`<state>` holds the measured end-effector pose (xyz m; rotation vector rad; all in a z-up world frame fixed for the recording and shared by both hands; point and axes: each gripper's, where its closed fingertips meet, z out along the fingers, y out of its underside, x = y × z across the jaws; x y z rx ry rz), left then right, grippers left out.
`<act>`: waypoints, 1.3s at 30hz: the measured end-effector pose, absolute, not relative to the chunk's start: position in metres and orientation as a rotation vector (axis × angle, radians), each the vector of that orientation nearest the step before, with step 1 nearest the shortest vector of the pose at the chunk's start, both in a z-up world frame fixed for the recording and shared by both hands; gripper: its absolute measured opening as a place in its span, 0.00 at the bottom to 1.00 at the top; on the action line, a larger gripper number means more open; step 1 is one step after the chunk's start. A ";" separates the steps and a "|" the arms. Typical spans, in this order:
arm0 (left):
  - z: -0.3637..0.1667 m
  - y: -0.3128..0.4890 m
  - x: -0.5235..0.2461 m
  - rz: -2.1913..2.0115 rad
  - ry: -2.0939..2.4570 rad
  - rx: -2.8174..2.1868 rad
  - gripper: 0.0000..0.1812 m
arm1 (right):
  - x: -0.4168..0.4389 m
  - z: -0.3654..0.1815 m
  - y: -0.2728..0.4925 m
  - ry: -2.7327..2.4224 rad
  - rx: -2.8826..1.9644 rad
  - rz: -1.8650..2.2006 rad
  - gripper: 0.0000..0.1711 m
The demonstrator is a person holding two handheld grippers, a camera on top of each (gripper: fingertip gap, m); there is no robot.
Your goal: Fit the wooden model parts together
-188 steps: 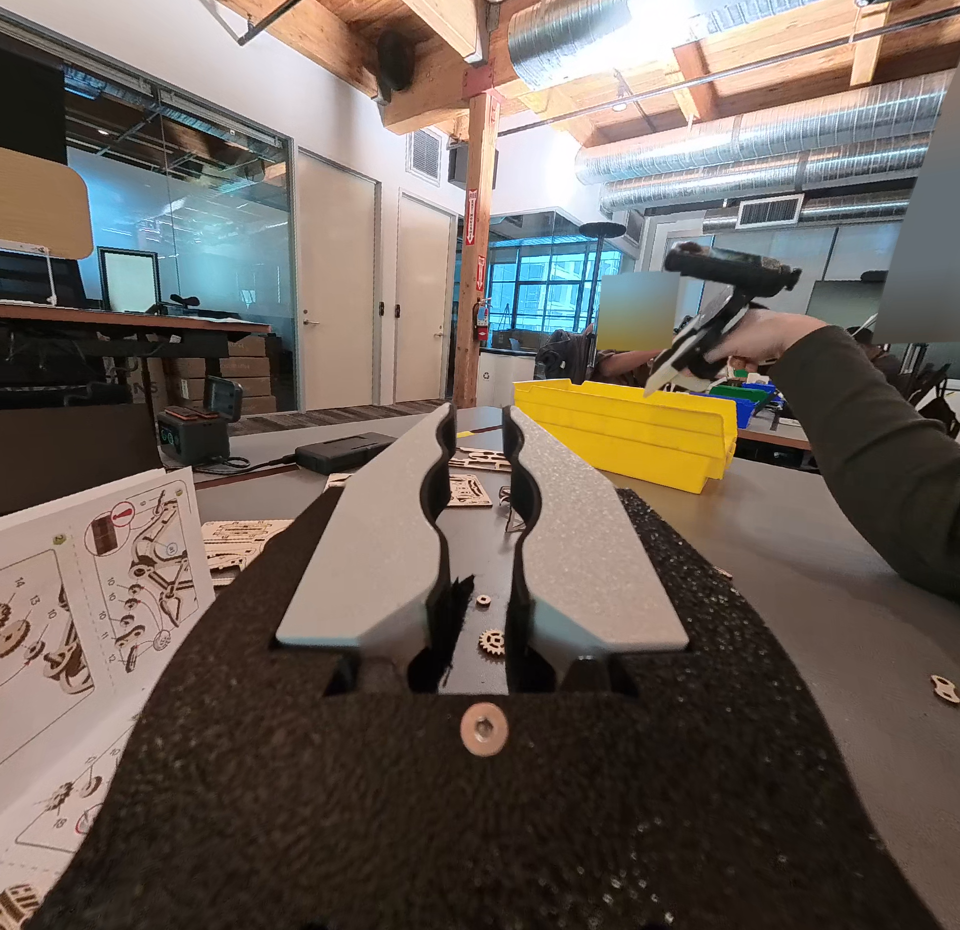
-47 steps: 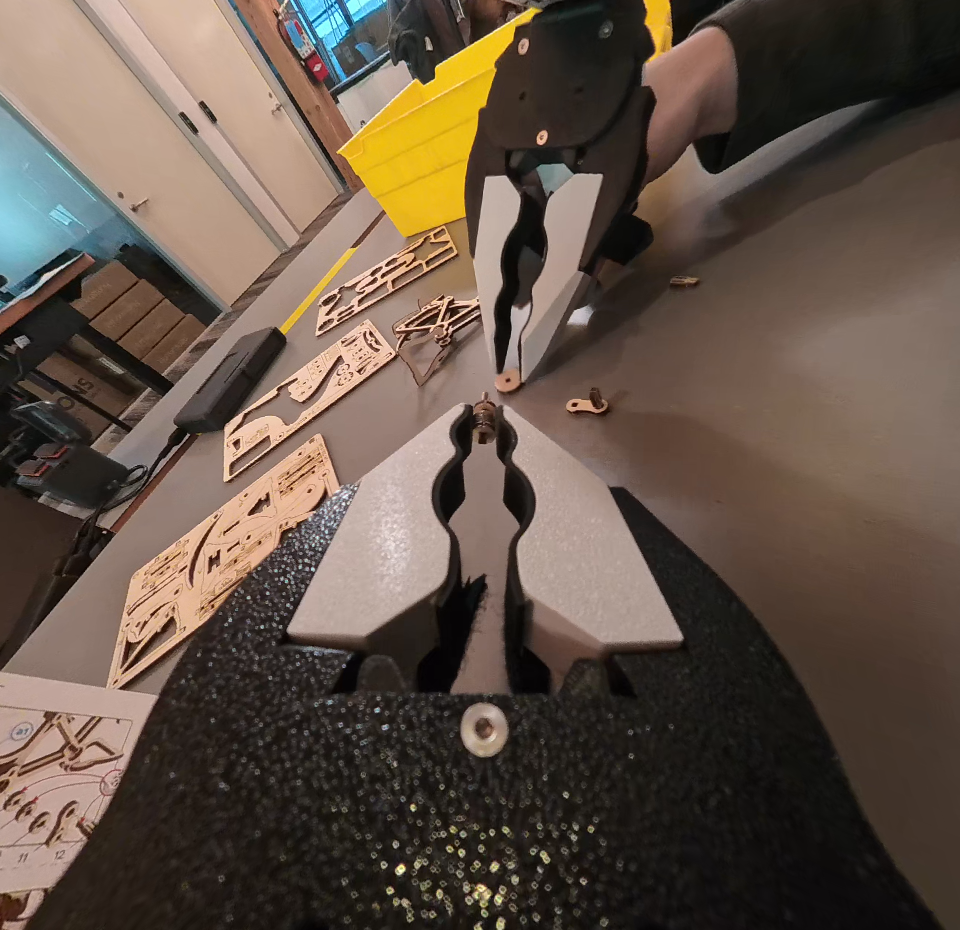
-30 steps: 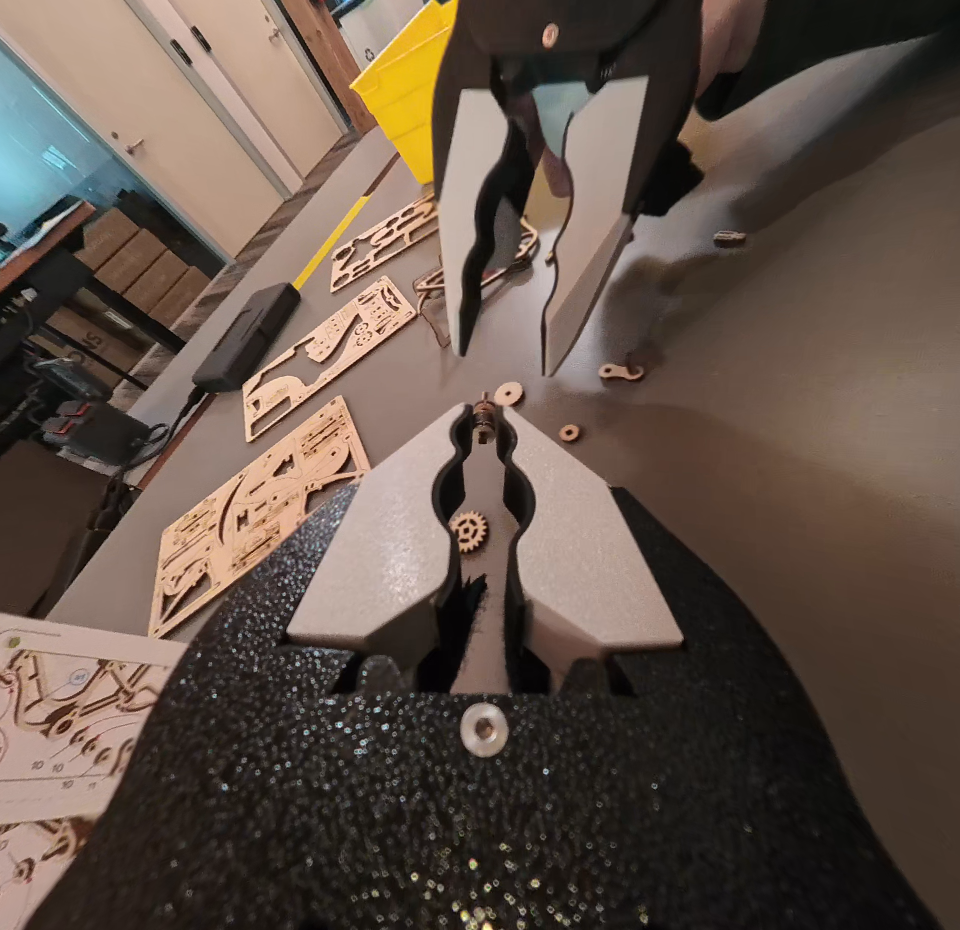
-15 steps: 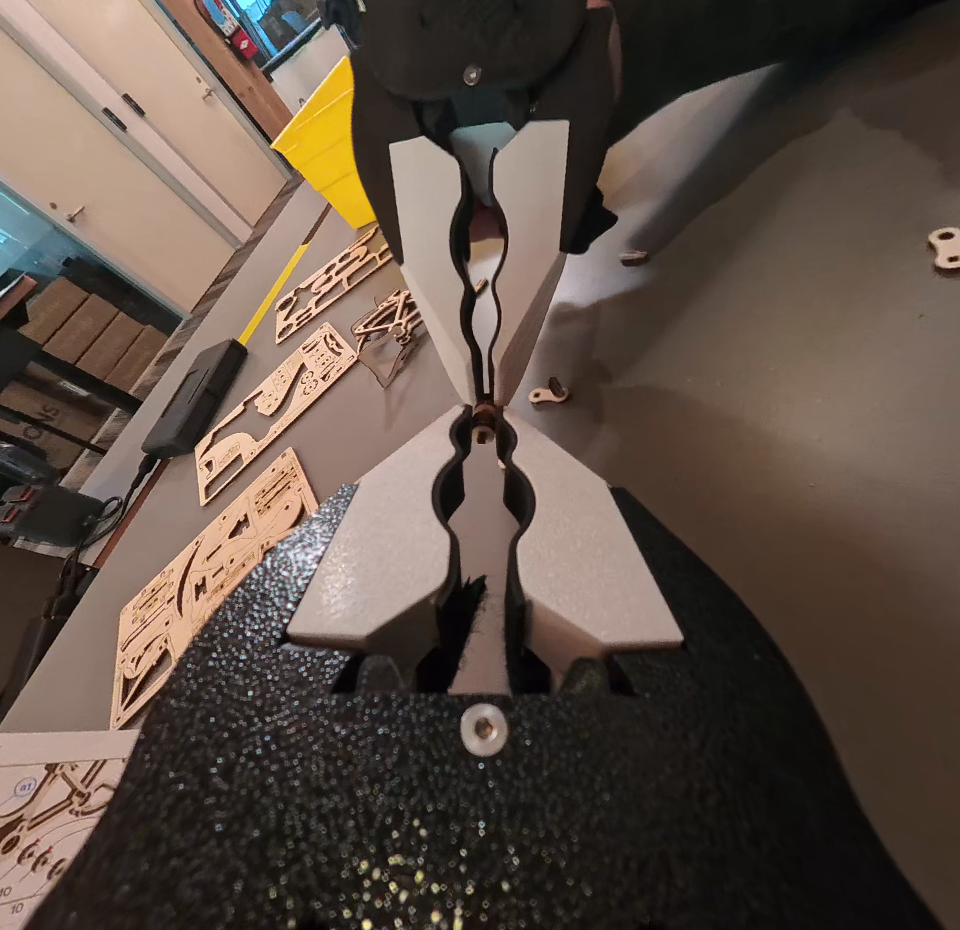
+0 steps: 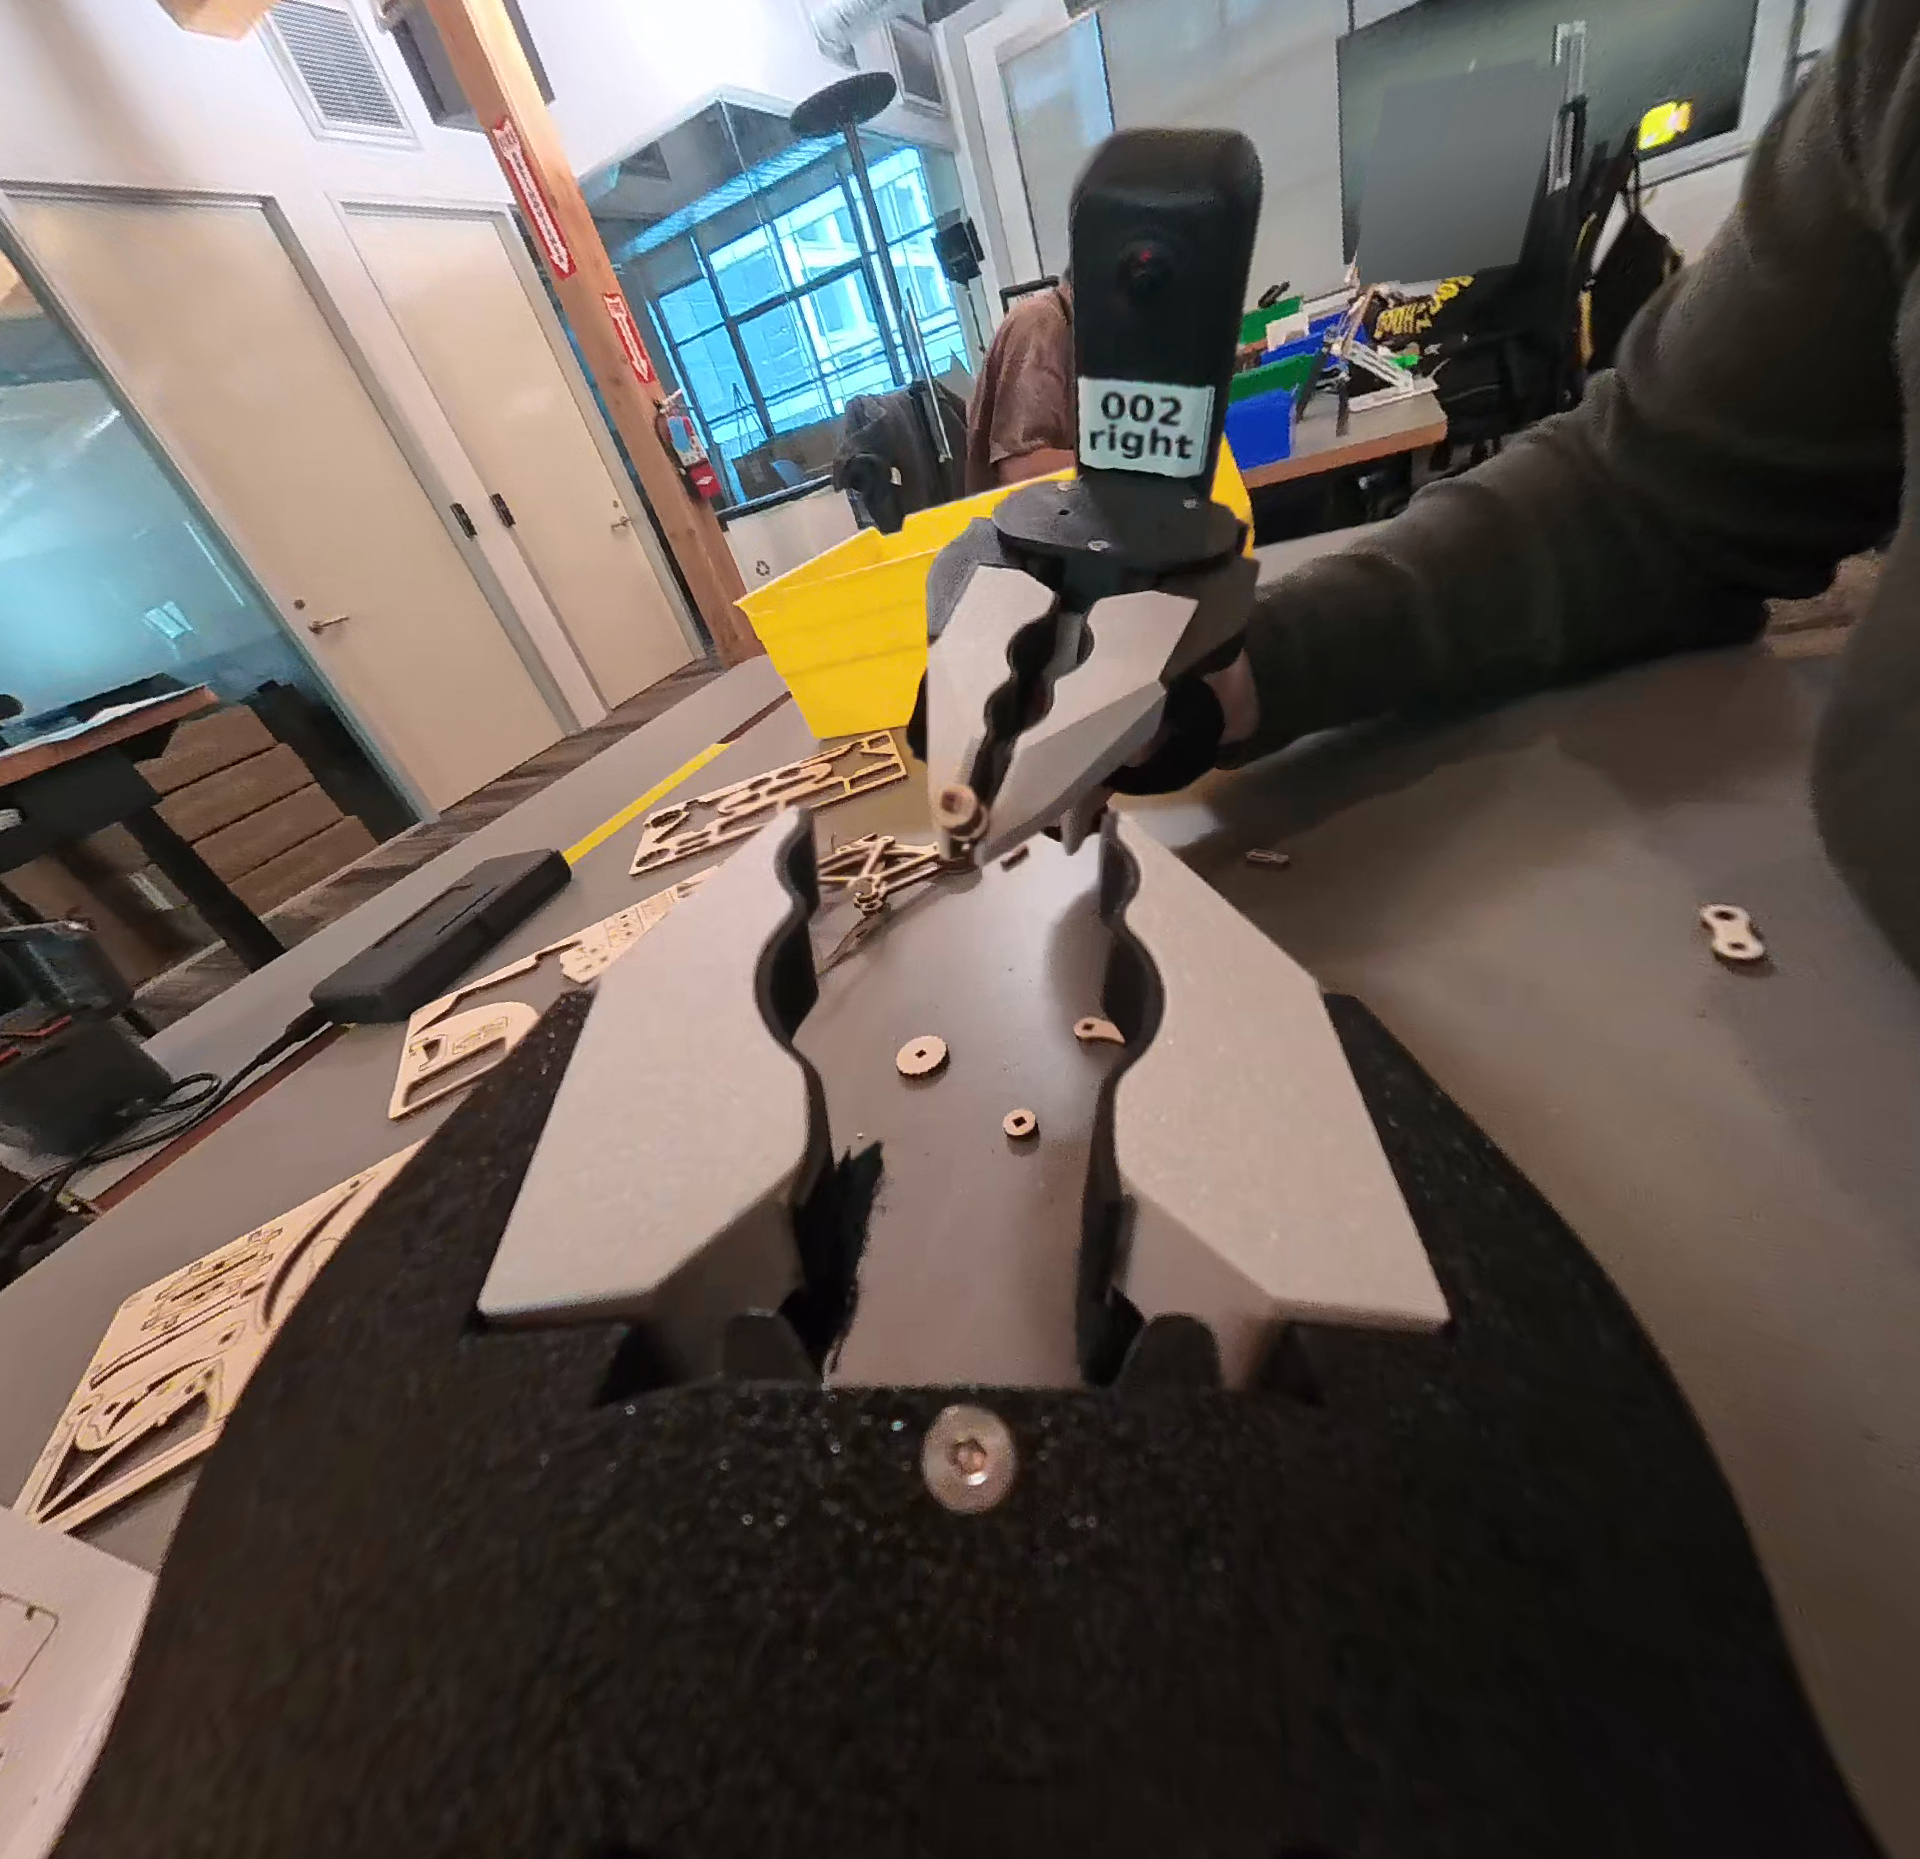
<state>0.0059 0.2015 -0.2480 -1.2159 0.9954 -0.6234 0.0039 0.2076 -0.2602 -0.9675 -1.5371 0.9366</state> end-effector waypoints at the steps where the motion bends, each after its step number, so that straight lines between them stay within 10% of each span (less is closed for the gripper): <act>1: -0.250 0.200 0.007 -0.627 1.008 -1.214 0.29 | 0.004 -0.261 0.208 -1.529 -0.960 0.928 0.00; 39: -0.239 0.203 -0.003 -0.638 0.949 -1.152 0.08 | 0.009 -0.255 0.212 -1.401 -0.756 0.709 0.00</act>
